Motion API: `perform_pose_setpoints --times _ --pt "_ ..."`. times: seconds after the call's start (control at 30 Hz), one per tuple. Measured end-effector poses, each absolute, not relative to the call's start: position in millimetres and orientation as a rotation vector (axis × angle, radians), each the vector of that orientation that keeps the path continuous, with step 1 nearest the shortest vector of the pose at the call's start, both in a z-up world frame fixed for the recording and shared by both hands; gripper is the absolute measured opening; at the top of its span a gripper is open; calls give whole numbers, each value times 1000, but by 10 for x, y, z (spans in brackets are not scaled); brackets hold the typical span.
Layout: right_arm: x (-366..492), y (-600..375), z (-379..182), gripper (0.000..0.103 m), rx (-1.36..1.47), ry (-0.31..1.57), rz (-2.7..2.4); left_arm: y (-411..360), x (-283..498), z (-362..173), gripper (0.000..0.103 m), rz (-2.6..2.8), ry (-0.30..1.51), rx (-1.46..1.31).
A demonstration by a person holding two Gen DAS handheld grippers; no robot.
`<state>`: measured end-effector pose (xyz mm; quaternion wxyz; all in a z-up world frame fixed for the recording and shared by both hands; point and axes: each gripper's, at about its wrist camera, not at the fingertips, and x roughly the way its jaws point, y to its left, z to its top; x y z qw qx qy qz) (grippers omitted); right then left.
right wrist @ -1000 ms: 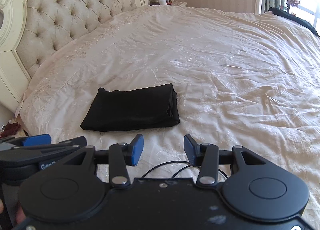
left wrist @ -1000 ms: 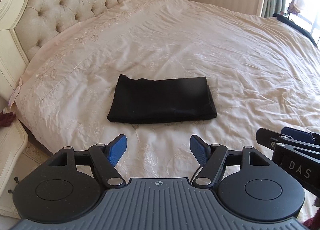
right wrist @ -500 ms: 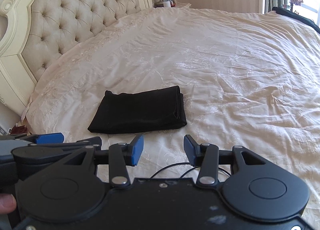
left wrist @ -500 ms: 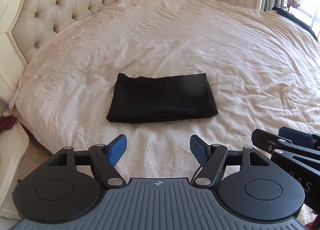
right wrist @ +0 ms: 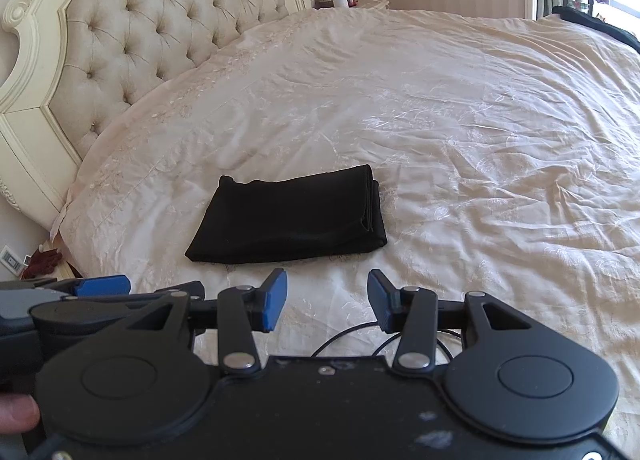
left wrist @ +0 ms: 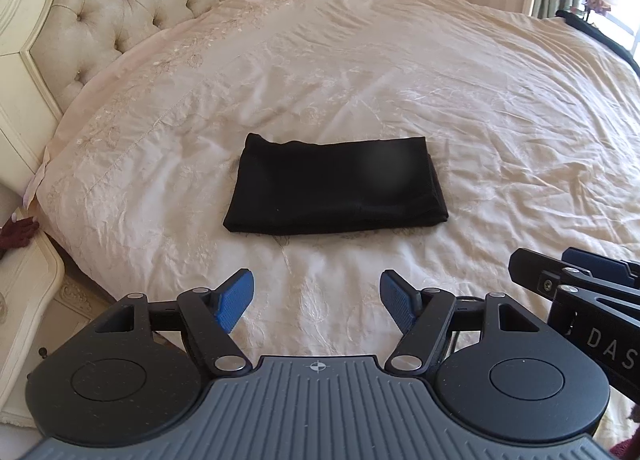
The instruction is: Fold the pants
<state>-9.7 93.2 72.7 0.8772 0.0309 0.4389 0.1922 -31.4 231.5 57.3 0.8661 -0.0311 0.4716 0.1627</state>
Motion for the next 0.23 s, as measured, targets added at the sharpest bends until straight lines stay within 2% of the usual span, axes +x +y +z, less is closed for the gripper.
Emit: perform_pose_setpoints --times 0.23 --pt "-61 953 708 48 59 924 408 2338 -287 563 69 340 983 -67"
